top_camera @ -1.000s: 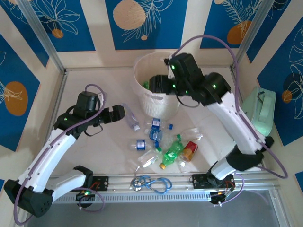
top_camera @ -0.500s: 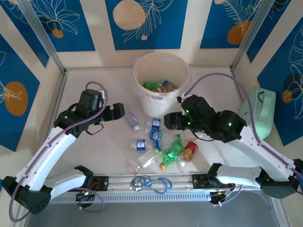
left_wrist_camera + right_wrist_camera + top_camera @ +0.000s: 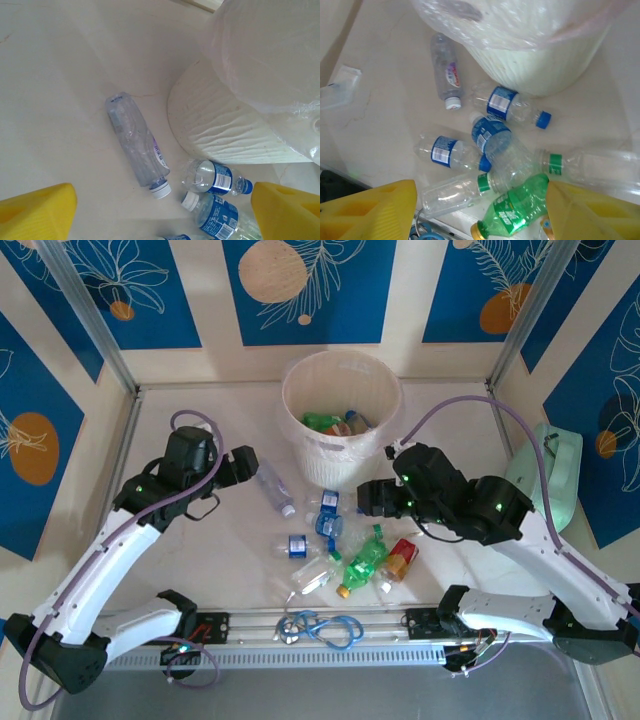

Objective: Put the plastic bottles in the bin

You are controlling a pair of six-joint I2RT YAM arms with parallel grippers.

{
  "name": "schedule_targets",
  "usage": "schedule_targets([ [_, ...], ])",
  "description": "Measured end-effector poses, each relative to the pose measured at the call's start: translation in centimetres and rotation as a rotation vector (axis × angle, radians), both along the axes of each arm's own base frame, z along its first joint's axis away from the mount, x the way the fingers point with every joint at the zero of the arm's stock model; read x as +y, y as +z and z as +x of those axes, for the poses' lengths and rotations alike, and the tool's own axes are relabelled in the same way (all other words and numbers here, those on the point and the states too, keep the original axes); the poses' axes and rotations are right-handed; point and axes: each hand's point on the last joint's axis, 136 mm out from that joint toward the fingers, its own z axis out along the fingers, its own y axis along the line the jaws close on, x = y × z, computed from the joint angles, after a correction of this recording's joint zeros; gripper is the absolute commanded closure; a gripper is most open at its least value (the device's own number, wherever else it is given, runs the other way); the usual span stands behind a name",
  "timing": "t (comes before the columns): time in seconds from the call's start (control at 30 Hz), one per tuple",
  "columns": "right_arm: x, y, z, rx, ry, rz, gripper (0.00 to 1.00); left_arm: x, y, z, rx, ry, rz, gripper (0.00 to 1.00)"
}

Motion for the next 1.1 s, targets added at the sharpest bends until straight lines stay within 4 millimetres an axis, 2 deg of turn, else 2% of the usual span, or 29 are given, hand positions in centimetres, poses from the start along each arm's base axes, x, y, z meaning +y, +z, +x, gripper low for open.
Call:
schedule_targets([
  [0.1,-1.4,-0.8,-0.2,0.041,-0.074,-0.020,0.31,-0.2,-1.0,-0.1,0.015,-0.010,-0.001,0.06],
  [0.3,-5.3,-3.5,0.0,0.165,-0.291,-0.065,0.32,-1.3,-2.8,-0.5,0.064,-0.056,-0.028,0.13],
  [0.43,-8.2,-7.6,0.1,0.284,-0.450,-0.120,0.32,-2.6,-3.7,-1.0,0.091,-0.107,-0.044,0.13],
  [0.57,-10.1,-12.2,-0.8,0.424,-0.563,-0.172,0.32,-3.1,-3.7,-1.4,0.090,-0.135,-0.064,0.11],
  [0.73,-11.3,-16.7,-2.2,0.556,-0.644,-0.193,0.34,-3.0,-3.9,-2.4,0.075,-0.144,-0.096,0.11],
  [0.83,-11.4,-18.8,-3.4,0.621,-0.664,-0.200,0.30,-3.0,-4.6,-2.7,0.089,-0.148,-0.096,0.11],
  [0.97,-10.8,-20.1,-4.7,0.662,-0.644,-0.204,0.24,-3.0,-5.6,-2.8,0.106,-0.147,-0.095,0.10],
  [1.1,-10.0,-20.7,-4.9,0.678,-0.632,-0.180,0.23,-3.2,-6.2,-2.9,0.121,-0.148,-0.106,0.10],
])
